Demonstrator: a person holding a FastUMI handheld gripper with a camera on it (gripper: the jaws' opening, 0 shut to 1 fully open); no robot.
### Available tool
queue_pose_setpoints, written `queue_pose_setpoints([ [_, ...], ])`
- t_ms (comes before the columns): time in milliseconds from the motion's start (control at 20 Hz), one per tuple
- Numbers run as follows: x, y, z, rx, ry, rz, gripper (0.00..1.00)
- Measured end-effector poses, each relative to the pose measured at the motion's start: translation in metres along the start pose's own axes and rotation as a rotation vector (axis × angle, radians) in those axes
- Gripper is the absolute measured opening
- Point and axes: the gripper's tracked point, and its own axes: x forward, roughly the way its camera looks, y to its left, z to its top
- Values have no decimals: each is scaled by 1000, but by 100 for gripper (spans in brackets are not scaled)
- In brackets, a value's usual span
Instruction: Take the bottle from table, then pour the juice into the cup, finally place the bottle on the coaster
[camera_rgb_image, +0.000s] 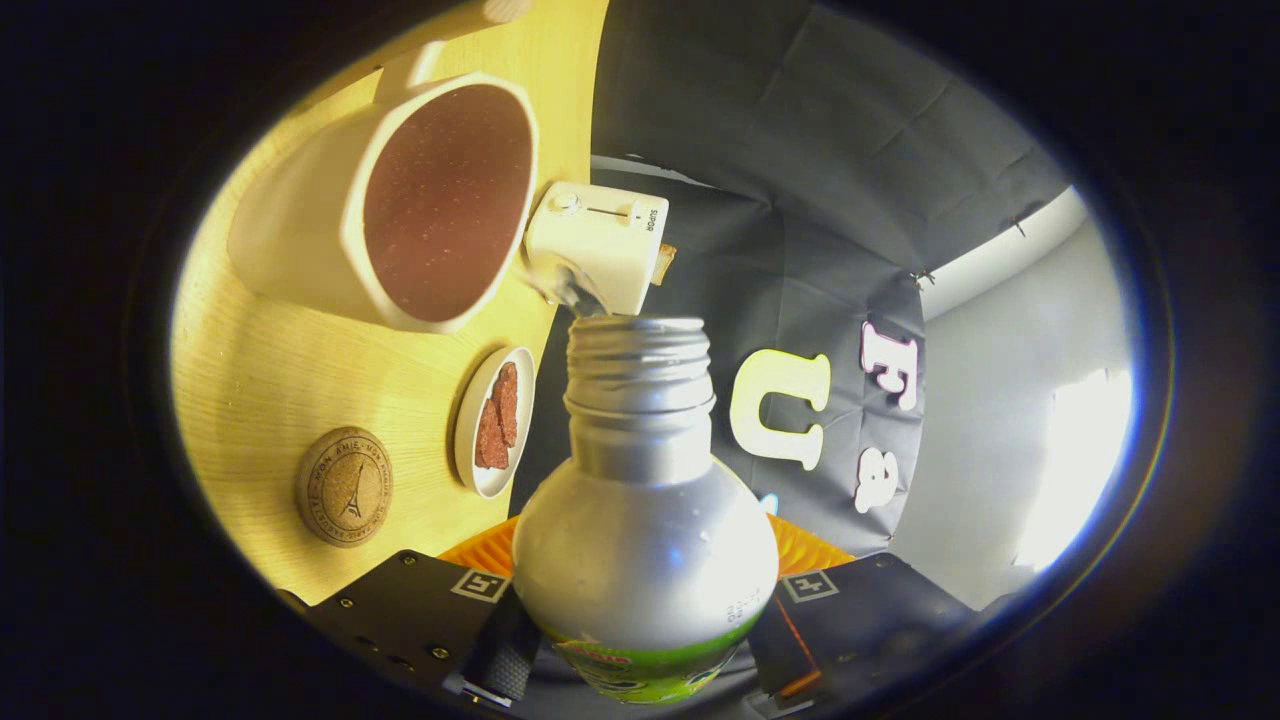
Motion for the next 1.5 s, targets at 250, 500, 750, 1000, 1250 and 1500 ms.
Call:
queue_pose_setpoints([
  [250,1,-5,-2,-4,0,-2,83],
  [500,1,-13,-3,-36,0,-14,82],
  [750,2,-21,-9,-49,13,-21,82],
  [1000,3,-28,-15,-82,23,-27,82],
  [1250,3,-36,-18,-103,21,-36,82],
  [1500,4,-47,-16,-156,11,-59,83],
])
